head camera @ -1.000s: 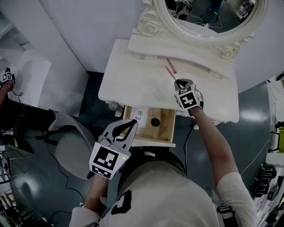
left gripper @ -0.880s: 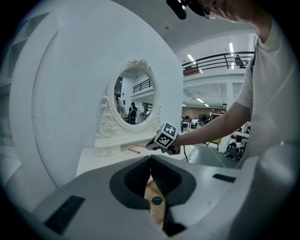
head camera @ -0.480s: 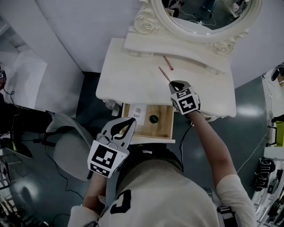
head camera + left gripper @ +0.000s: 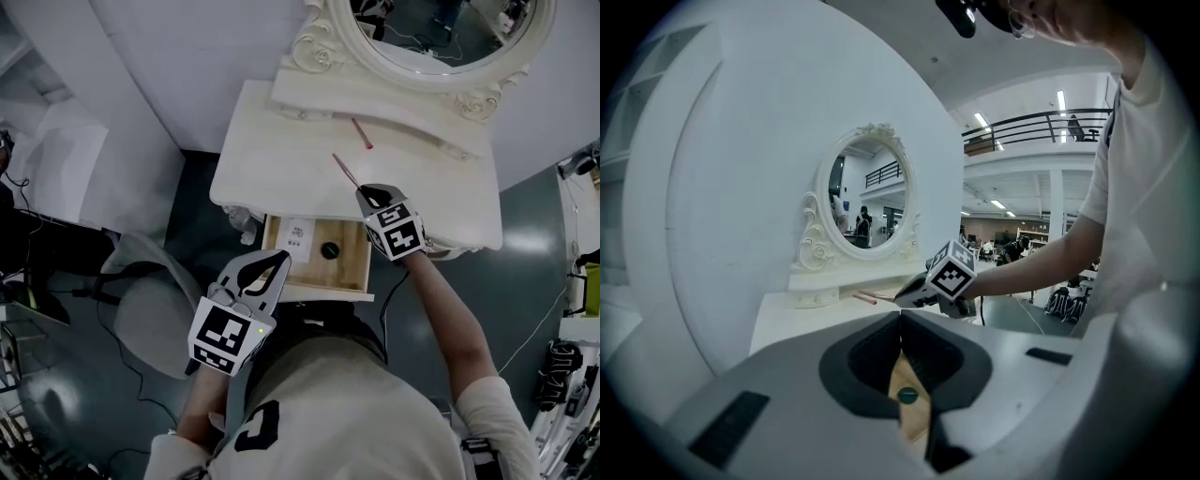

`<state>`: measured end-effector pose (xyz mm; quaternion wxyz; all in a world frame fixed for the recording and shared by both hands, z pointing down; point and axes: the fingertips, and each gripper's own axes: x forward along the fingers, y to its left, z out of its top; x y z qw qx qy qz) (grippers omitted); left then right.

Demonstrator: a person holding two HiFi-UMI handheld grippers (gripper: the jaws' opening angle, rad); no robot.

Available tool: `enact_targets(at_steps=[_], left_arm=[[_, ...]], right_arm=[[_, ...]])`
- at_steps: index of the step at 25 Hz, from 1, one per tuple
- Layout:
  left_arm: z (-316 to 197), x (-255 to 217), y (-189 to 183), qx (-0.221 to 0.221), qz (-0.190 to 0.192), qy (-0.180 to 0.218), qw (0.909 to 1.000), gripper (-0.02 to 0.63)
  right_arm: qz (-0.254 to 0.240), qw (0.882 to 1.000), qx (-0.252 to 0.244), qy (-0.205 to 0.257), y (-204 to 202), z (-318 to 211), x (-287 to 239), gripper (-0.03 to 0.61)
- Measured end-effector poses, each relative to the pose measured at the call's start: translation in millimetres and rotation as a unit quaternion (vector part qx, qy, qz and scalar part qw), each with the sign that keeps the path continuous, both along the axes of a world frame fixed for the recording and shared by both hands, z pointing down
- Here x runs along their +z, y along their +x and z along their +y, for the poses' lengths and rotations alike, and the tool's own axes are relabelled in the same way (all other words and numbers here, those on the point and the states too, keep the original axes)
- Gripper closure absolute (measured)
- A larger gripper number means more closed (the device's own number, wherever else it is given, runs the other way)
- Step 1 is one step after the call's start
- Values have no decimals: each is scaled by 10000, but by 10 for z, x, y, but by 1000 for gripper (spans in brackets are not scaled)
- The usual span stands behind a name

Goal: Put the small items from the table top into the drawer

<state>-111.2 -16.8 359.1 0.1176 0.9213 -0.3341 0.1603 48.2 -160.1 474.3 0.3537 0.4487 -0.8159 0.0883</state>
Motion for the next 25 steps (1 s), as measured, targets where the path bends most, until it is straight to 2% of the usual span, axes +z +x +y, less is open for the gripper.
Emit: enact_targets(at_steps=[9,25], left_arm=[[74,69,-2,-6,-55,-77,10000,555],[114,132,25,16,-79,-202,9998,555]], right_arm=[[-133,9984,-549,-83,-292,330,88,543],[-431,9929,-987,-498,-489,605,305,543]])
